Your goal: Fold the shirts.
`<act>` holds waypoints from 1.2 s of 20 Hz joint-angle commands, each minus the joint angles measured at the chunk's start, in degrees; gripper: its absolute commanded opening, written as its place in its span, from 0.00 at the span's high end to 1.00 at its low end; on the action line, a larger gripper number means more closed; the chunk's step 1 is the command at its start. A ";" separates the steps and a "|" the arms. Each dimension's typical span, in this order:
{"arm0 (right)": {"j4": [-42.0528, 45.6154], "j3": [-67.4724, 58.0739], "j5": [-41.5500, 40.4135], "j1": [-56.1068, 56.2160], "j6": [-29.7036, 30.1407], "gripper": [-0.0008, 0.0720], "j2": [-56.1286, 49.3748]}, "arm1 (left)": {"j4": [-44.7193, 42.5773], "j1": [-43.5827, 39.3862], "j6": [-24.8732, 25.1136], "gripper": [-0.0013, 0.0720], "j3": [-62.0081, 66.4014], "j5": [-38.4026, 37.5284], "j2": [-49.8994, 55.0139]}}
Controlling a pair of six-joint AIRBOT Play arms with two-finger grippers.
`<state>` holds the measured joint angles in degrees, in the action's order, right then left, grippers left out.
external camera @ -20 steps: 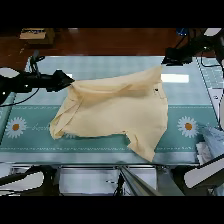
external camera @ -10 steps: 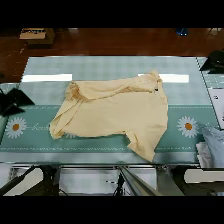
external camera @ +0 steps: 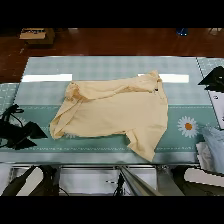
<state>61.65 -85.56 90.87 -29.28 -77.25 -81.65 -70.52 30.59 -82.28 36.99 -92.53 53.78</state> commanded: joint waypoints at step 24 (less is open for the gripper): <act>-1.07 2.01 -1.14 -0.37 1.27 0.33 1.29 | 4.55 -18.45 -4.70 0.95 -7.10 23.02 7.96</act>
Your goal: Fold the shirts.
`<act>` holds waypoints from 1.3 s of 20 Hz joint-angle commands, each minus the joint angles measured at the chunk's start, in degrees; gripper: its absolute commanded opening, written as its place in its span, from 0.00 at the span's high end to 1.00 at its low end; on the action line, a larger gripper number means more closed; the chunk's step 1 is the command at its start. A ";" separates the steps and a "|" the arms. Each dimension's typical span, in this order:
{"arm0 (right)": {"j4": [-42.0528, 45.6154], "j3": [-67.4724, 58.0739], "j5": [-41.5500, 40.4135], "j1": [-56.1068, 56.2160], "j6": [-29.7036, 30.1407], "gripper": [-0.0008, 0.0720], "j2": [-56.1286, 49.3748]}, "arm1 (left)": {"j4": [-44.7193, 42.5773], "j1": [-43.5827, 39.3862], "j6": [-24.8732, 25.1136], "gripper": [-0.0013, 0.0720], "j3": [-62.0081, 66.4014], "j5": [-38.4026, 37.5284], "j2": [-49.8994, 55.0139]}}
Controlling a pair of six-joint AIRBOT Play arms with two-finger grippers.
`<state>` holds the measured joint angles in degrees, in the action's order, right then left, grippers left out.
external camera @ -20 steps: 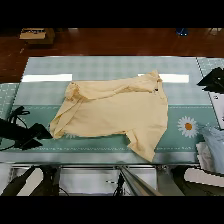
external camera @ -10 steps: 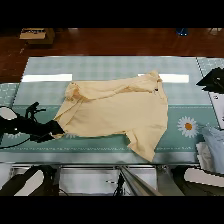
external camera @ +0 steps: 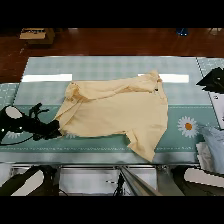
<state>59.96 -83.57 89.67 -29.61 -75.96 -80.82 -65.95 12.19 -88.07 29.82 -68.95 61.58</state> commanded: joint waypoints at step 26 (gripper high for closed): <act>-6.73 50.25 -24.52 3.72 4.96 0.33 14.91 | -1.84 4.31 8.85 0.96 0.07 -4.59 -9.84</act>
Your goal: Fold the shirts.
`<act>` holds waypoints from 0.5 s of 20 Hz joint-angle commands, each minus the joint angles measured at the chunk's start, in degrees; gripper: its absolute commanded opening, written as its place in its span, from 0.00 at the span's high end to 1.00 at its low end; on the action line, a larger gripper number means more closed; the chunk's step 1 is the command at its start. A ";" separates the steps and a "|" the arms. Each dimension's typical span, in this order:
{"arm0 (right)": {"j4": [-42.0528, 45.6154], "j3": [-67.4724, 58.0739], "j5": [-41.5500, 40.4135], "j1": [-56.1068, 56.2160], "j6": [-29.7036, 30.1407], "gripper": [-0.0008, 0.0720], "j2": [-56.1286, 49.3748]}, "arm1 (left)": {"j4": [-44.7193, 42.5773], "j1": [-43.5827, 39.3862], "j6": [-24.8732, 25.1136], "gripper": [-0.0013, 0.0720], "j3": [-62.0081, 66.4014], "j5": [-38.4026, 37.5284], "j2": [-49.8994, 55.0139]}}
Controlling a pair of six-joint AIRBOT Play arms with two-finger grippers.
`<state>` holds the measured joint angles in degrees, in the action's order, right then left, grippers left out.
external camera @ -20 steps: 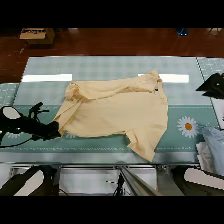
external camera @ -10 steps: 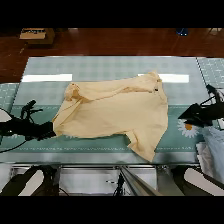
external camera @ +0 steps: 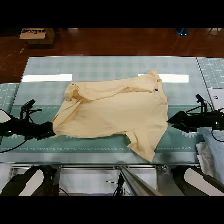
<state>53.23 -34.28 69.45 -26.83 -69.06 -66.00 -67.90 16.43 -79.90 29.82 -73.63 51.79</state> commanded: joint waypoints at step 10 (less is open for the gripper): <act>-10.91 5.35 -3.50 1.01 1.44 0.55 -6.03 | 5.07 0.09 1.86 0.96 1.01 3.15 -0.02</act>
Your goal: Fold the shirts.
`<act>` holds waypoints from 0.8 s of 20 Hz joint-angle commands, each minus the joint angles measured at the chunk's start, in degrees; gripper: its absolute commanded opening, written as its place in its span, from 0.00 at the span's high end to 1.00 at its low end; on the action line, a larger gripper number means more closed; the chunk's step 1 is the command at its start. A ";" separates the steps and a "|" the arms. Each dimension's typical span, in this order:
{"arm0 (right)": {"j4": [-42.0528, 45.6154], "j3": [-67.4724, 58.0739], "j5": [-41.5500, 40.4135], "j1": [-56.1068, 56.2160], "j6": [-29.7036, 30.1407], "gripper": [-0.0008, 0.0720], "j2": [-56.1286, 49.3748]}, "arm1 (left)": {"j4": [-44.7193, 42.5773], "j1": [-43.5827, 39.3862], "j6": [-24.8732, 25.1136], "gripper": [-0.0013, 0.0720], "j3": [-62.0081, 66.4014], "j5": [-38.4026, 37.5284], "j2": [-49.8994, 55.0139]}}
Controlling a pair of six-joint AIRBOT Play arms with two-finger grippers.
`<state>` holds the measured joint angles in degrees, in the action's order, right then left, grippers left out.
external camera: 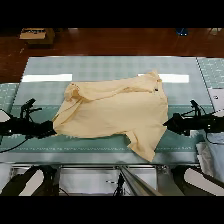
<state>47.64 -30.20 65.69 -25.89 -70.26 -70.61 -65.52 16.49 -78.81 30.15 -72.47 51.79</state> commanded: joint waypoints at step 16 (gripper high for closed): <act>-36.33 -36.61 5.79 0.00 11.30 0.95 18.10 | 12.83 0.02 3.37 0.96 48.92 5.53 -4.74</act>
<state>15.77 -52.64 78.56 -25.85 -54.15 -58.87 -56.18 16.49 -75.44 67.48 -70.46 49.08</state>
